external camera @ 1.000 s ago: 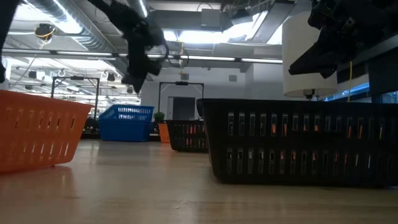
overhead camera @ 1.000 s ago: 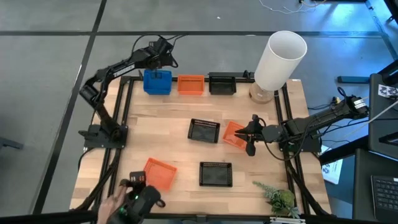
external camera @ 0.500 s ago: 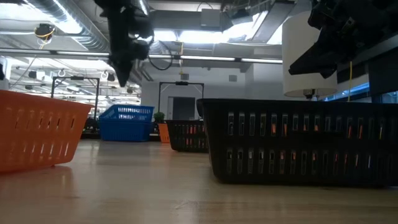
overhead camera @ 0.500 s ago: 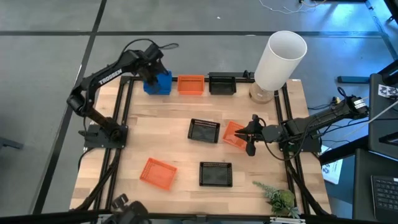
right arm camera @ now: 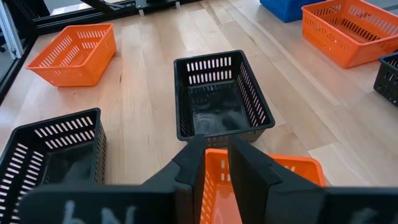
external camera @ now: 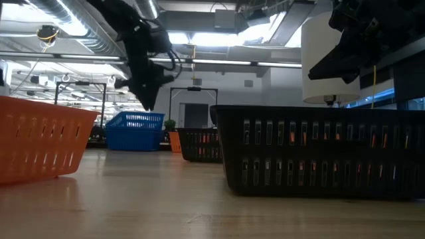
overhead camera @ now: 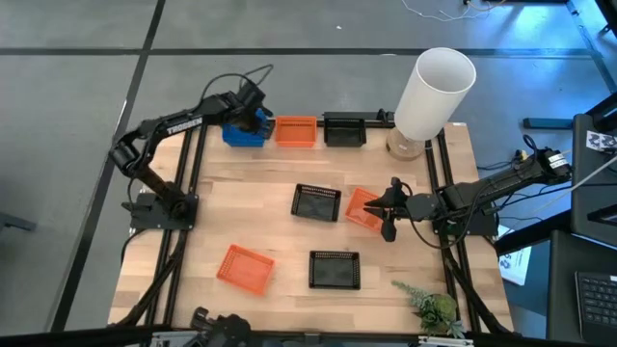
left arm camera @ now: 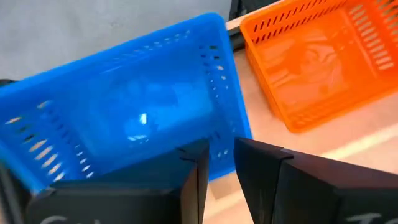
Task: Stack baskets by color
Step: Stack the bottom blue bin on the stacked blue bins
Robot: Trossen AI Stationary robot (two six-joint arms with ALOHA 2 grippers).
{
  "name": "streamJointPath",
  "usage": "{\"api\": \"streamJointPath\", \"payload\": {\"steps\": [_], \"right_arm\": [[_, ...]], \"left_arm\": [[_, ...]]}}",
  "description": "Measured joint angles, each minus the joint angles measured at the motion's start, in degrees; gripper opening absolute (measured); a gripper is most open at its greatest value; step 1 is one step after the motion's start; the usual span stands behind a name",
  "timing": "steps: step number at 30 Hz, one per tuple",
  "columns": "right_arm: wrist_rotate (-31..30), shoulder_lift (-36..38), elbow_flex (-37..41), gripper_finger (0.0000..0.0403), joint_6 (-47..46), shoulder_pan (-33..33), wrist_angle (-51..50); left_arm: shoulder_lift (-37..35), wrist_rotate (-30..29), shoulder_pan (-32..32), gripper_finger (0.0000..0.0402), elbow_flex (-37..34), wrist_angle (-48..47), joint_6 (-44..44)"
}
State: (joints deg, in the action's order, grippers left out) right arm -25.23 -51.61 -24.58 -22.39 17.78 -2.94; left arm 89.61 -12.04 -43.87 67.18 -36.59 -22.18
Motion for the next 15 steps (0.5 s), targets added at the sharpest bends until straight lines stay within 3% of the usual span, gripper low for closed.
{"api": "streamJointPath", "payload": {"steps": [6,15], "right_arm": [[0.0,0.0,0.0,0.0070,-0.2,0.0,0.0],[0.0,0.0,0.0,0.0070,-1.2,0.0,-1.7]], "left_arm": [[2.5,-2.6,3.1,0.0066,-0.1,9.9,-1.7],[2.6,-7.6,3.6,0.0066,-0.2,7.5,-7.8]]}}
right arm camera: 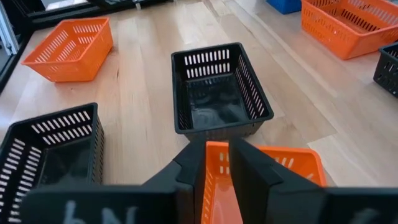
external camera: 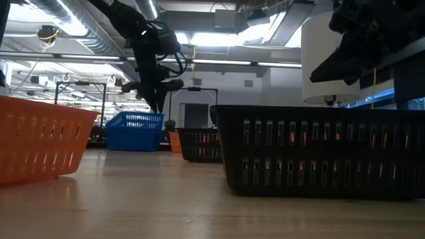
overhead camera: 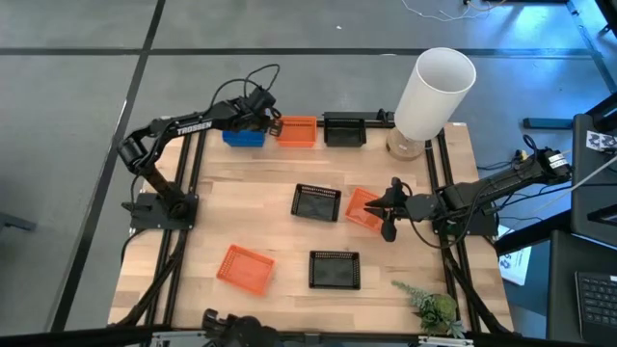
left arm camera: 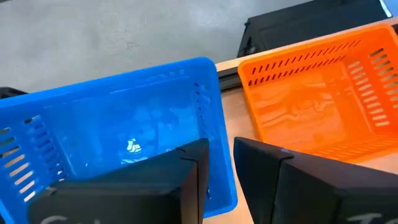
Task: Stack baskets by color
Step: Stack the bottom blue bin on the stacked blue bins
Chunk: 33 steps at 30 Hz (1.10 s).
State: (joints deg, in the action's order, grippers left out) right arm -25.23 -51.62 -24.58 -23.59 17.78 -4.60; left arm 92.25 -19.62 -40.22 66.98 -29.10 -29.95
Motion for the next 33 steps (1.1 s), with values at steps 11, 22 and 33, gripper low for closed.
{"api": "streamJointPath", "payload": {"steps": [11,22,33], "right_arm": [[0.0,0.0,0.0,0.0070,-0.3,0.0,0.0],[0.0,0.0,0.0,0.0070,-0.4,0.0,0.0],[0.0,0.0,0.0,0.0070,-0.3,0.0,0.0]], "left_arm": [[0.0,-2.3,1.7,0.0066,-3.8,4.6,-2.7],[2.3,-4.0,2.9,0.0062,-3.9,7.0,-3.0],[4.4,-6.4,5.1,0.0062,-3.5,10.2,-2.5]]}}
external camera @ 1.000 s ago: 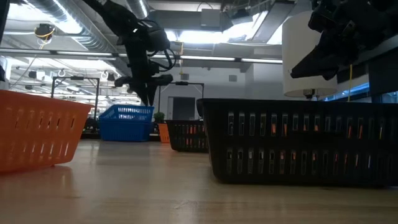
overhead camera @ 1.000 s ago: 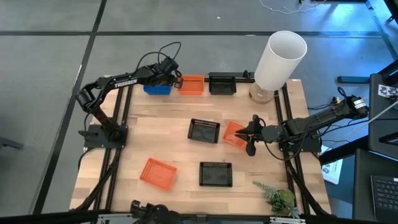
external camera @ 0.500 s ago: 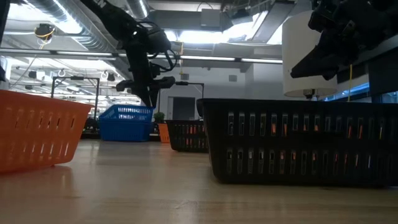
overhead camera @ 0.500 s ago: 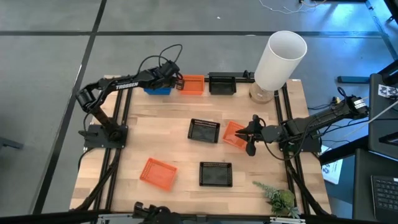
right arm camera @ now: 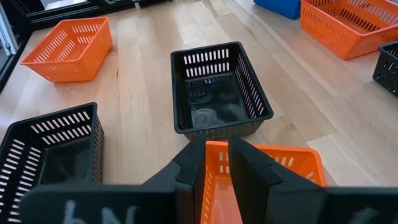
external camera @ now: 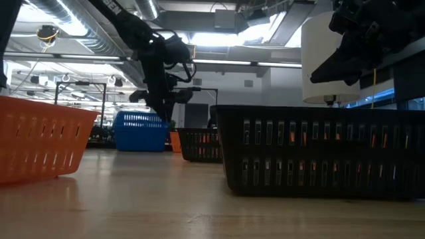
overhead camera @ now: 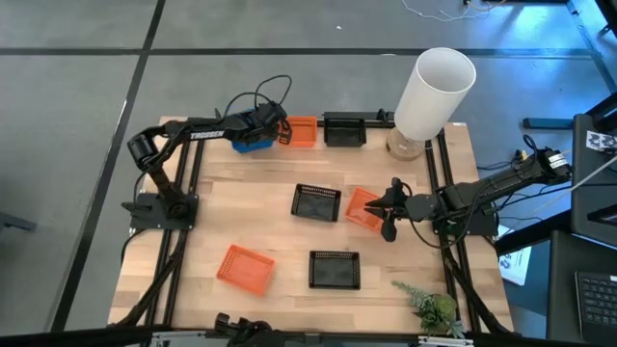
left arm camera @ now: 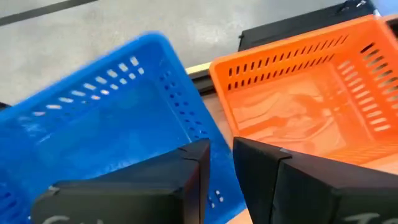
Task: Stack baskets by color
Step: Stack the bottom blue bin on the stacked blue bins
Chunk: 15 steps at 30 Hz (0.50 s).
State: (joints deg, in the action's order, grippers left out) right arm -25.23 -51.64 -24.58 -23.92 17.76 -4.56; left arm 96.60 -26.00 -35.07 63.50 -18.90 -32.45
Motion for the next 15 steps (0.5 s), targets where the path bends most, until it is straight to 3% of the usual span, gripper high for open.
{"api": "streamJointPath", "payload": {"steps": [15], "right_arm": [[0.9,0.0,0.0,0.0070,0.0,0.0,-0.1]], "left_arm": [[-0.9,2.2,0.0,0.0062,0.1,-2.4,-0.3]]}}
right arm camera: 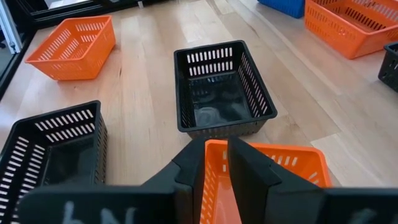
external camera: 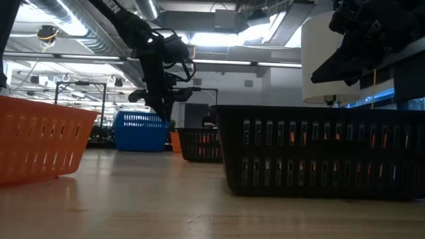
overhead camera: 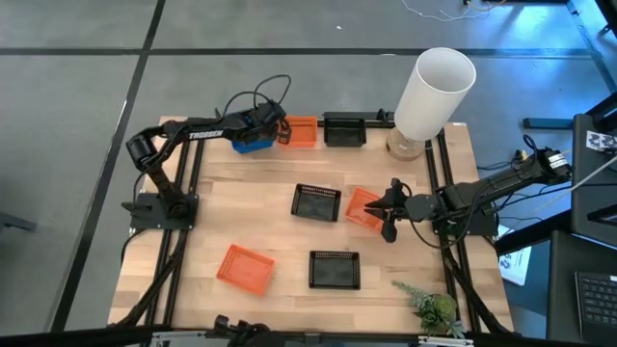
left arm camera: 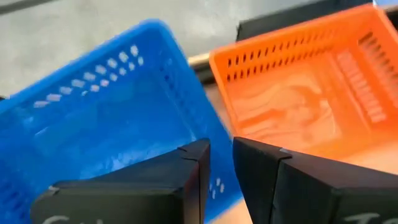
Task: Stack baskets by color
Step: Stack the bottom blue bin on the stacked blue bins
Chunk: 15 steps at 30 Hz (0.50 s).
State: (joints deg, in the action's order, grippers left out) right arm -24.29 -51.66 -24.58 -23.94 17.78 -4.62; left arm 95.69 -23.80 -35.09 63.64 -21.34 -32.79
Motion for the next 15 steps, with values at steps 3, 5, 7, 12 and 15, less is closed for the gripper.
{"api": "streamJointPath", "payload": {"steps": [3,5,7,12,15], "right_arm": [[0.0,0.0,0.0,0.0070,0.0,0.0,0.0],[0.0,0.0,0.0,0.0070,0.0,0.0,0.0],[0.1,0.0,0.0,0.0070,0.0,0.0,0.0],[0.4,0.0,0.0,0.0070,0.0,0.0,0.0],[0.4,0.0,0.0,0.0070,0.0,0.0,0.0]], "left_arm": [[-2.7,0.0,0.7,0.0062,0.0,-3.9,-0.1],[-5.2,-3.0,1.2,0.0062,0.0,-8.9,-0.7],[-7.7,-6.0,1.1,0.0062,0.0,-15.6,-3.5],[-13.3,-11.9,0.7,0.0062,0.0,-29.3,-15.2],[-14.4,-14.2,0.7,0.0062,0.0,-31.9,-19.7]]}}
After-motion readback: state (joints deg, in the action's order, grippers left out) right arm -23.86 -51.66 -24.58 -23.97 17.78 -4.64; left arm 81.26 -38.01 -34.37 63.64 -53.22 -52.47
